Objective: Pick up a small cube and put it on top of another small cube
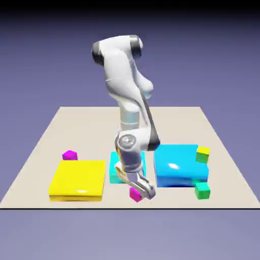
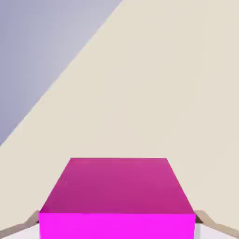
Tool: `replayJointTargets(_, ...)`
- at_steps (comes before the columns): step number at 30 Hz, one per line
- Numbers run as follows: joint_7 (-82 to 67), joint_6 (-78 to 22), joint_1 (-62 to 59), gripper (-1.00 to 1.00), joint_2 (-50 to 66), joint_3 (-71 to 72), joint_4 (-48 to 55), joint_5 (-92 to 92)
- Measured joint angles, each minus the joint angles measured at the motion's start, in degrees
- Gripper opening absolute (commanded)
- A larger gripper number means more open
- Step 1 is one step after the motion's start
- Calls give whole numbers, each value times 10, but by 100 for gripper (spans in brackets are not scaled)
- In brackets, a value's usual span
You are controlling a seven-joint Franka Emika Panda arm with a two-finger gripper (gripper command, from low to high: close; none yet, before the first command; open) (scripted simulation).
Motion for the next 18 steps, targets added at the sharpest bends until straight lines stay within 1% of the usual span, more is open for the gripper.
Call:
replayJointTargets(2, -10, -31, -16, -100, -34, 16, -2, 16)
replayJointTargets(3, -10, -31, -16, -100, -34, 16, -2, 16)
replayJointTargets(13, -146, -267, 187, -100, -217, 224, 50, 87)
replayJointTargets(14, -150, -273, 201, -100, -221, 229, 52, 89)
replayJointTargets(16, -150, -273, 172, -100, -221, 229, 52, 89)
replayJointTargets(18, -130, -223, 193, -100, -186, 220, 29, 62)
